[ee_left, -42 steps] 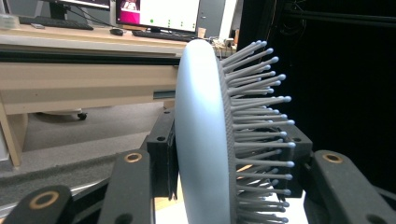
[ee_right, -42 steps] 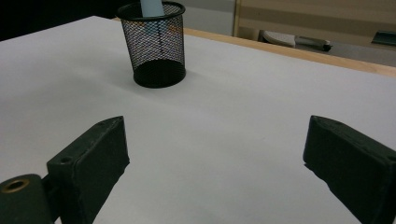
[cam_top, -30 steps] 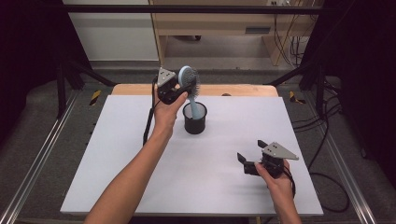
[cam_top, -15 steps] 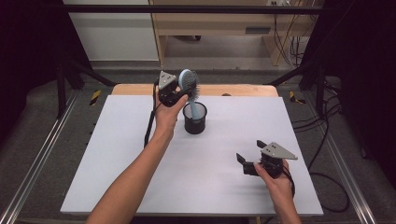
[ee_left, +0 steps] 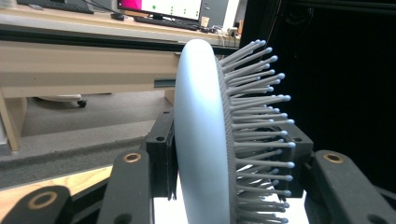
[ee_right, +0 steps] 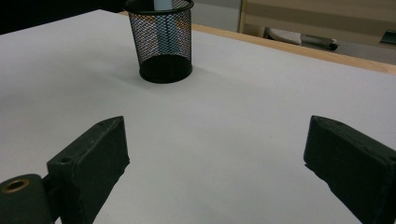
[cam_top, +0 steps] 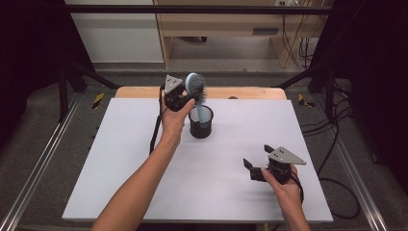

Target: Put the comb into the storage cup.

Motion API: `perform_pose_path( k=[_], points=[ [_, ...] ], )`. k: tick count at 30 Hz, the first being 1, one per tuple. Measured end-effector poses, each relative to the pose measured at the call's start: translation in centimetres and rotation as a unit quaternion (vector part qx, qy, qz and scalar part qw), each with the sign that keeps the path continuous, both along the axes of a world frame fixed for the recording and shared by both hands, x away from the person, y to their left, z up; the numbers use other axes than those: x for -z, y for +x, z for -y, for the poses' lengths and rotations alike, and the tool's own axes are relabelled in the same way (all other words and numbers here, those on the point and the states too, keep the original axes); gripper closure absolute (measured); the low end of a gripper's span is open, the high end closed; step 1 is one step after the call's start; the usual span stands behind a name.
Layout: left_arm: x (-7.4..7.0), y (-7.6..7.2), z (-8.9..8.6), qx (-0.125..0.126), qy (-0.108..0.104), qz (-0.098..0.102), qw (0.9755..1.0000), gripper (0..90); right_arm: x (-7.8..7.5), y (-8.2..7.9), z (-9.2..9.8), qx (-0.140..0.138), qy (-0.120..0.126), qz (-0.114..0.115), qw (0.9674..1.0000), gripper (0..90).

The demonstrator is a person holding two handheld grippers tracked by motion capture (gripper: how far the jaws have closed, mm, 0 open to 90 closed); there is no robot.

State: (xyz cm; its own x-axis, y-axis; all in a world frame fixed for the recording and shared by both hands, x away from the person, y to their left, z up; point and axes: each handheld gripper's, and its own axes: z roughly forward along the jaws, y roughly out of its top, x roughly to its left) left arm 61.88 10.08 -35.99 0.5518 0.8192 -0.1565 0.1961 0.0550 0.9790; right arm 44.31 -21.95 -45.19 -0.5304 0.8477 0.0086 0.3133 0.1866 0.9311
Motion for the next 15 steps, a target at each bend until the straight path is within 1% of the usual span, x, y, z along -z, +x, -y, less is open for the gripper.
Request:
perform_pose_path(
  k=[10,15],
  points=[
    [0.59,0.17,0.14,0.000,0.001,-0.003,1.0000,51.1,0.07,0.04,-0.07,-0.002,-0.002,-0.001,1.0000,6.6],
    [0.93,0.19,0.36,0.000,-0.002,-0.005,1.0000,51.0,0.09,0.03,-0.11,-0.002,-0.004,-0.002,1.0000,6.6]
  ],
)
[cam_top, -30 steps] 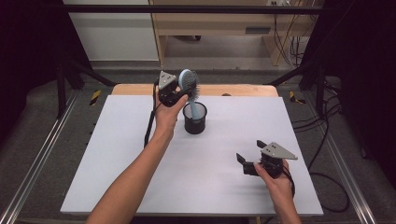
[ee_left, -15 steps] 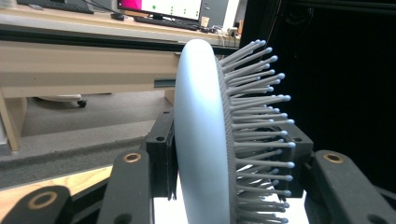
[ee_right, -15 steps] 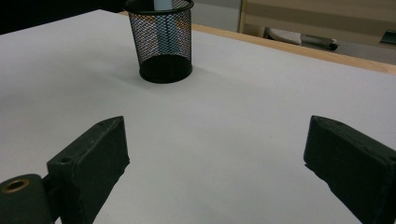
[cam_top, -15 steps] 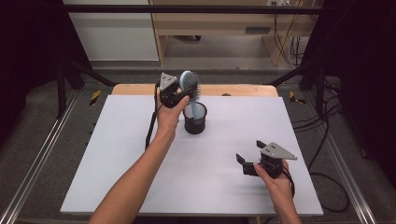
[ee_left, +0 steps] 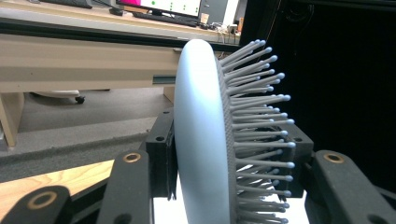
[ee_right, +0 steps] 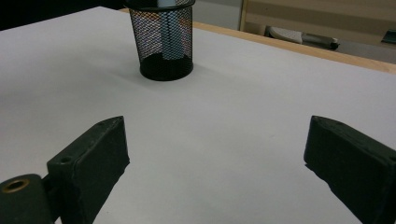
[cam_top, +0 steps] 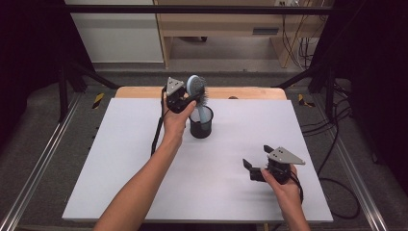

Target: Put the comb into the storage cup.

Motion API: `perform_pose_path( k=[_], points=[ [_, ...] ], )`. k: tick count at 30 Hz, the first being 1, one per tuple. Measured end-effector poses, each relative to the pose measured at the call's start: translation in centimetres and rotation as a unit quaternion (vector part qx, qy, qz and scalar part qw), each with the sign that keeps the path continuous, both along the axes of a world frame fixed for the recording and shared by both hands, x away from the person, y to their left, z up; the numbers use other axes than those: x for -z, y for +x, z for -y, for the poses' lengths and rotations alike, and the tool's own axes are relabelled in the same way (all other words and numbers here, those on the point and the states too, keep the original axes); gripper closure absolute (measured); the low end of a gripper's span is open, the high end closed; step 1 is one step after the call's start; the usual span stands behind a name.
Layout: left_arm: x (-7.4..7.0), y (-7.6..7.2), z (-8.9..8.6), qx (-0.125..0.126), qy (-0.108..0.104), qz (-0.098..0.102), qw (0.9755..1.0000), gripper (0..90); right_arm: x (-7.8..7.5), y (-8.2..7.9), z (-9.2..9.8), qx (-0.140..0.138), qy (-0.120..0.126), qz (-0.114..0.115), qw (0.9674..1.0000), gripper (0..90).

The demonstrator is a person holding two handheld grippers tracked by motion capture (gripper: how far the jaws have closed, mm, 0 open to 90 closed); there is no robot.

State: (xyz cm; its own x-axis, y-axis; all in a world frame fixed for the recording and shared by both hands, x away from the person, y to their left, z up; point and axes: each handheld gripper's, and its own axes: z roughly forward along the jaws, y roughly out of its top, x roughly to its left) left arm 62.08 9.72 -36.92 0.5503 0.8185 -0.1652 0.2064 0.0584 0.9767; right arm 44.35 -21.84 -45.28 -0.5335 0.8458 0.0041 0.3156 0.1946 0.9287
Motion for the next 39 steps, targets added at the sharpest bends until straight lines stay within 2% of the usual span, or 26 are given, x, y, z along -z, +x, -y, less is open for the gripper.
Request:
perform_pose_path(
  k=[23,39],
  points=[
    [1.2,-0.1,0.1,-0.001,-0.007,-0.006,1.0000,50.5,0.1,0.1,-0.1,-0.002,-0.003,0.000,1.0000,6.4],
    [1.3,0.1,-0.8,-0.008,-0.009,-0.015,0.9998,46.8,0.1,0.1,-0.3,-0.002,-0.004,0.000,1.0000,6.2]
  ],
)
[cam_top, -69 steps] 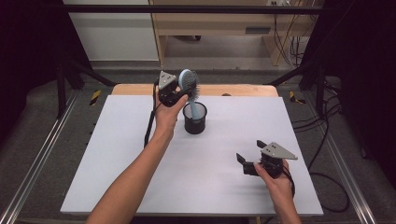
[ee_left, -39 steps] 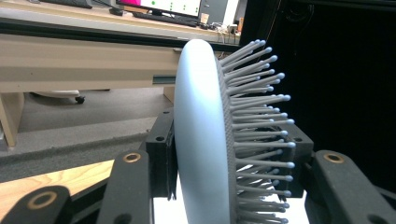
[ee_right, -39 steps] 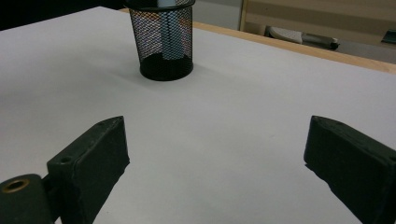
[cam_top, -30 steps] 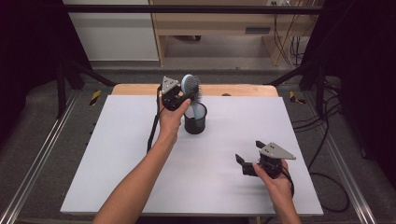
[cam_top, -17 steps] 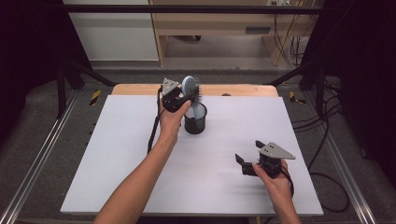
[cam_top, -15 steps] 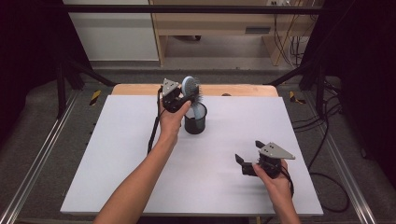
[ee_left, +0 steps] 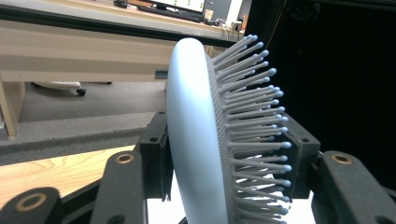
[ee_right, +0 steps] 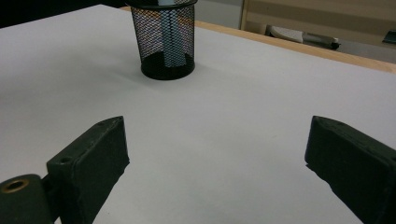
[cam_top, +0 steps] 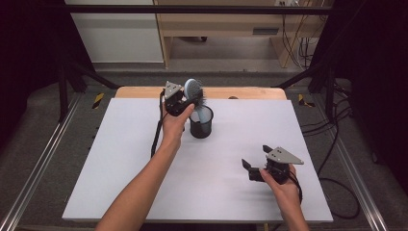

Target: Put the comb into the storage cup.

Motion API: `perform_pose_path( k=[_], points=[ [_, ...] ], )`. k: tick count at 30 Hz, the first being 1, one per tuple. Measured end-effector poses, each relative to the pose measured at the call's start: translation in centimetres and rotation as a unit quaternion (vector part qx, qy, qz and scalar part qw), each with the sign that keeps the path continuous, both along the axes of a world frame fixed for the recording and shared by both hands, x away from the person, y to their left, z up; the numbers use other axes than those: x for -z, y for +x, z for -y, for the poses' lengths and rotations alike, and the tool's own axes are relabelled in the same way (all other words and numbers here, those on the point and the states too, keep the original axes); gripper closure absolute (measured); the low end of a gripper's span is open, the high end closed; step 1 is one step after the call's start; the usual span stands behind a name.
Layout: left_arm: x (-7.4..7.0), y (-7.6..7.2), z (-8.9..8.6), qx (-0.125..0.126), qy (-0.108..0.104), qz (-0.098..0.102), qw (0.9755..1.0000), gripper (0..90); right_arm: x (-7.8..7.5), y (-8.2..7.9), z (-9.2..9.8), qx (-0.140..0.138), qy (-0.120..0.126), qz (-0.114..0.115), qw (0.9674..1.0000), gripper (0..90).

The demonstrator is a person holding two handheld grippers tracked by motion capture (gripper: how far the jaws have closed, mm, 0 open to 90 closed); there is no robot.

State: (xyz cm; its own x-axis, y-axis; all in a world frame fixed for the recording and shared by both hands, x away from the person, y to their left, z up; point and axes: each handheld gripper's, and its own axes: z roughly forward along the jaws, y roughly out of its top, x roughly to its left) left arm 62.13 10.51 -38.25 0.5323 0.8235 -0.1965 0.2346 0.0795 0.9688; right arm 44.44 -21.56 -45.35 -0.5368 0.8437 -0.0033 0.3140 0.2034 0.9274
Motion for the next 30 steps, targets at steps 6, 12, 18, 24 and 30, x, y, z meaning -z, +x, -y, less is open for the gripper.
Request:
perform_pose_path(
  k=[6,12,18,24,30],
  points=[
    [0.0,0.1,-0.3,-0.002,0.009,-0.002,1.0000,44.0,0.0,0.0,0.0,0.000,0.000,0.000,1.0000,6.0],
    [0.1,0.1,-0.7,0.000,0.015,-0.002,0.9999,42.2,0.0,0.0,-0.1,-0.001,-0.001,-0.002,1.0000,5.9],
    [0.1,0.2,-0.9,0.000,0.017,-0.003,0.9999,40.5,0.0,0.0,-0.1,-0.002,-0.001,-0.002,1.0000,5.8],
    [0.2,0.2,-1.1,-0.001,0.015,-0.004,0.9999,37.6,0.1,0.0,-0.2,-0.004,-0.002,-0.003,1.0000,5.5],
    [0.3,0.3,-1.2,-0.001,0.021,-0.005,0.9998,33.4,0.1,0.0,-0.2,-0.005,-0.003,-0.004,1.0000,5.5]
  ],
)
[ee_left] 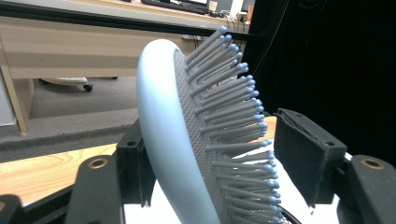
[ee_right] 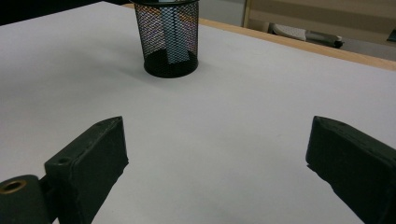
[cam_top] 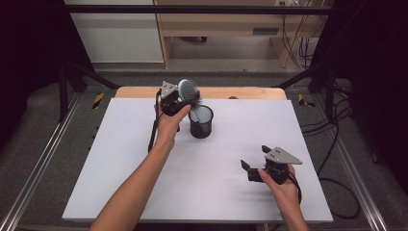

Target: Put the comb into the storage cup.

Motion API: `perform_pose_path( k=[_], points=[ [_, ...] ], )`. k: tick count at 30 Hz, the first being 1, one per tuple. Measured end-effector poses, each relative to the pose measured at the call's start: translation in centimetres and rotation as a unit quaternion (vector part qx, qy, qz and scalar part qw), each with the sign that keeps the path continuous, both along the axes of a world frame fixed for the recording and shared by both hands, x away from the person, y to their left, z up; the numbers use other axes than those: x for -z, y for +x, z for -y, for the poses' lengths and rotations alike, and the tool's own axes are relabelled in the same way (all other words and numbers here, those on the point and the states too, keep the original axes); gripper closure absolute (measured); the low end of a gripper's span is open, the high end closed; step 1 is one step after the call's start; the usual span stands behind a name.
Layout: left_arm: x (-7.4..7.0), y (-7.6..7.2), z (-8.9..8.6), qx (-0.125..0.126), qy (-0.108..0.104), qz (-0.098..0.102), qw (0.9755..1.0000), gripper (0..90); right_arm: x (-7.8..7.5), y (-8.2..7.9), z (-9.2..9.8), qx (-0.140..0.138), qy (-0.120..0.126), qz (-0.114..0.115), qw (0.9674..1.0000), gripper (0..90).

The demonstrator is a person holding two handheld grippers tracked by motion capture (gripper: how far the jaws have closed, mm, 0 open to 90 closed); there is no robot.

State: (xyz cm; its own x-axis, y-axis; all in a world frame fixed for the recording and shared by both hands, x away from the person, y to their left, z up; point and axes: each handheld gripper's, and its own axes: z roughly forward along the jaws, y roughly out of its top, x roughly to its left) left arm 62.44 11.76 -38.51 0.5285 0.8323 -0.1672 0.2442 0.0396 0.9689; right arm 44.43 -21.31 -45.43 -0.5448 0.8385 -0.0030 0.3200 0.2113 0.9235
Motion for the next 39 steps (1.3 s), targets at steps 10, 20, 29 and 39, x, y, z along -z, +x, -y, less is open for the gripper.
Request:
perform_pose_path(
  k=[10,20,29,39],
  points=[
    [0.12,0.10,-0.22,0.007,0.002,0.001,1.0000,28.6,0.04,0.02,-0.13,-0.003,-0.002,-0.002,1.0000,5.2],
    [0.24,0.07,-0.39,0.007,0.011,0.003,0.9999,25.8,0.06,-0.01,-0.17,-0.003,-0.003,-0.002,1.0000,5.1],
    [0.28,0.07,-0.41,0.014,0.008,0.007,0.9998,24.2,0.09,0.00,-0.21,-0.004,-0.003,-0.003,1.0000,5.0],
    [0.31,0.05,-0.37,0.019,0.014,0.011,0.9997,22.7,0.09,0.01,-0.18,-0.001,-0.004,-0.003,1.0000,3.4]
  ],
)
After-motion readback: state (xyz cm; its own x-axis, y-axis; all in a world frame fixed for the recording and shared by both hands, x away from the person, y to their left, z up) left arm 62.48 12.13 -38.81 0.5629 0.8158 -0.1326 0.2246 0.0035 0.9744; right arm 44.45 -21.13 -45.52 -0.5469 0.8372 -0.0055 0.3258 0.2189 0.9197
